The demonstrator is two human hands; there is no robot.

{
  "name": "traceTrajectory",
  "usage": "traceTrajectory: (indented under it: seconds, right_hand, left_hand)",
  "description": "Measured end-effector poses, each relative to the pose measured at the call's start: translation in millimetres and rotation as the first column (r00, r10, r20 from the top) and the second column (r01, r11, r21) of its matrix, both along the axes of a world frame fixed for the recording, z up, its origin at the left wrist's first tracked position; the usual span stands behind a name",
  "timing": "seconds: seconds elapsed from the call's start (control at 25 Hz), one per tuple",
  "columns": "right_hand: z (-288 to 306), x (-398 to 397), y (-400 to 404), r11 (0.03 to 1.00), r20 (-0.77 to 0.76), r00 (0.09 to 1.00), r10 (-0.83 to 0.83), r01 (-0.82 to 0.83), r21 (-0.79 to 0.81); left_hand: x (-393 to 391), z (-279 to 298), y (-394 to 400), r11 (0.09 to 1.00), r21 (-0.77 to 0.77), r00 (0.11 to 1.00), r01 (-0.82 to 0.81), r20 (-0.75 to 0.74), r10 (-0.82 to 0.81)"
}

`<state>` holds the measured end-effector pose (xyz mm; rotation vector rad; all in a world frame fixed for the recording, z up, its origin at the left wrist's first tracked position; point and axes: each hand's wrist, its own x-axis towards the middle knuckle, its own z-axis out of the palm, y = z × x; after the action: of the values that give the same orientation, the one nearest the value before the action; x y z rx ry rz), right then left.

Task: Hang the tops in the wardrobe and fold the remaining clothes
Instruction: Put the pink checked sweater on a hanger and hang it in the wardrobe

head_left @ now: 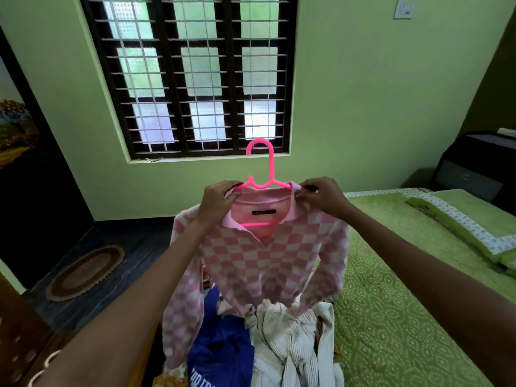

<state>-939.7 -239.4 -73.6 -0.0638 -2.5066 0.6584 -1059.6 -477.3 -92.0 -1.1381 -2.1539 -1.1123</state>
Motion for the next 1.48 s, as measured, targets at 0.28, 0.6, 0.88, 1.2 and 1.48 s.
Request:
traceTrajectory:
  seconds: [0.28, 0.6, 0.88, 1.2, 1.48]
  right_hand:
    - [-24, 55, 17, 0.976, -0.199, 0.956, -0.215, 0.217, -0.012]
    - [-49, 176, 61, 0.904, -0.178, 0.886, -0.428, 0.421, -0.076]
    - [-76, 301, 115, 0.837, 0.004, 0.840, -0.542, 0.540, -0.091]
    - [-50, 497, 193, 0.708, -0.047, 0.707, -0.706, 0.701, -0.082]
    - [-48, 659, 233, 0.514, -0.038, 0.515, -0.857, 0.846, -0.143]
  left_hand:
    - [30, 2, 44, 0.979, -0.103, 0.957, 0.174, 0.252, -0.144]
    - [93, -2, 113, 0.885, -0.162, 0.899, 0.437, 0.116, -0.423]
    - [169, -46, 174, 0.768, -0.295, 0.809, 0.568, 0.371, -0.456]
    - [320, -22, 308, 0.627, -0.152, 0.611, 0.764, 0.483, -0.627]
    - [464, -32, 430, 0.431, -0.222, 0.485, 0.875, 0.363, -0.796]
